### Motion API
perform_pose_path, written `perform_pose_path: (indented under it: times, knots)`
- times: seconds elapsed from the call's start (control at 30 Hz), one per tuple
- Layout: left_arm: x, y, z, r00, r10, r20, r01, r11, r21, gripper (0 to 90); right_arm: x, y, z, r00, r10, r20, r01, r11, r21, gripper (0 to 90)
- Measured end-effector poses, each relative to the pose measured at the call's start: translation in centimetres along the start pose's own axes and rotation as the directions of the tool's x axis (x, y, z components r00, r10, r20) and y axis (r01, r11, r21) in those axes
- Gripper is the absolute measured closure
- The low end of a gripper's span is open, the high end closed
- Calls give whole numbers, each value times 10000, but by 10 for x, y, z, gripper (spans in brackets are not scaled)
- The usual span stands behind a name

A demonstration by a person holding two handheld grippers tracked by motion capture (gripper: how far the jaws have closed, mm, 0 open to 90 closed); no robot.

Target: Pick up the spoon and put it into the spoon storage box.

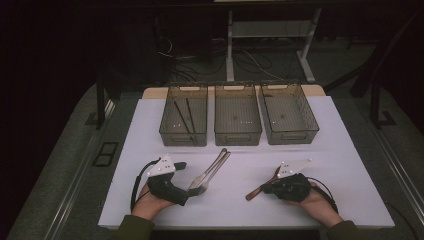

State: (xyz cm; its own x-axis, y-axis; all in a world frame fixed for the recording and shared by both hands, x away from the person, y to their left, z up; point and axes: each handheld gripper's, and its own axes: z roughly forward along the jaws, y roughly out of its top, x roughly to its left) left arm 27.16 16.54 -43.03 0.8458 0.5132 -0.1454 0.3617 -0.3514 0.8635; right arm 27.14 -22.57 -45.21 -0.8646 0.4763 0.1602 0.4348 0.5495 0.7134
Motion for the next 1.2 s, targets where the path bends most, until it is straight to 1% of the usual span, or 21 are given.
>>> perform_pose_path:
  times: [0.13, 0.33, 0.4, 0.47, 0.63, 0.73, 0.8, 0.83, 0.9, 0.93, 1.0, 1.07, 1.17, 1.2]
  knots:
    - [0, 1, 0, 10000, 18, -17, -18, 10000, -14, 0, 1, 8, 8, 9999, -102, 123, 102, 9999, -9, 887]
    - [0, 2, -1, 9999, -5, -113, 4, 10000, -46, 0, -2, 18, 17, 9993, 49, 368, -45, 9999, -110, 887]
    - [0, 2, -1, 9999, 53, -135, -54, 10000, -62, 0, -3, 20, 20, 9990, 102, 425, -96, 9998, -147, 887]
    - [0, 2, 0, 9999, -16, -136, 14, 9999, -124, 0, -5, 23, 23, 9986, 127, 514, -119, 9998, -168, 887]
    - [2, 3, 0, 9999, -18, -110, 16, 9999, -146, 0, -9, 29, 27, 9971, 331, 679, -312, 9991, -289, 887]
    - [2, 3, -1, 9999, 56, -114, -57, 9999, -156, 0, -11, 29, 23, 9970, 488, 598, -460, 9978, -476, 885]
    - [2, 3, -2, 9998, 119, -134, -120, 9999, -113, 0, -11, 29, 15, 9970, 618, 474, -584, 9958, -707, 822]
    - [2, 3, -3, 9999, 63, -149, -64, 9999, -118, 0, -11, 29, 11, 9968, 701, 377, -670, 9946, -787, 787]
    - [2, 3, -4, 9999, 66, -112, -68, 9998, -181, 0, -12, 29, 3, 9960, 772, 441, -728, 9929, -945, 727]
    - [2, 4, -4, 9999, 133, -85, -135, 9997, -179, 0, -14, 29, -1, 9957, 852, 368, -810, 9914, -1029, 684]
    - [3, 4, -4, 9998, 166, -114, -169, 9997, -183, 0, -16, 28, -6, 9951, 929, 344, -886, 9899, -1108, 607]
    - [3, 4, -4, 9998, 80, -171, -85, 9995, -293, 0, -20, 26, -12, 9935, 1114, 251, -1077, 9872, -1173, 536]
    - [4, 4, -4, 9999, 93, -124, -97, 9995, -301, 0, -24, 23, -21, 9908, 1294, 398, -1230, 9832, -1347, 463]
    - [4, 4, -3, 9999, 105, -80, -107, 9995, -285, 0, -26, 21, -23, 9907, 1270, 479, -1193, 9831, -1390, 437]
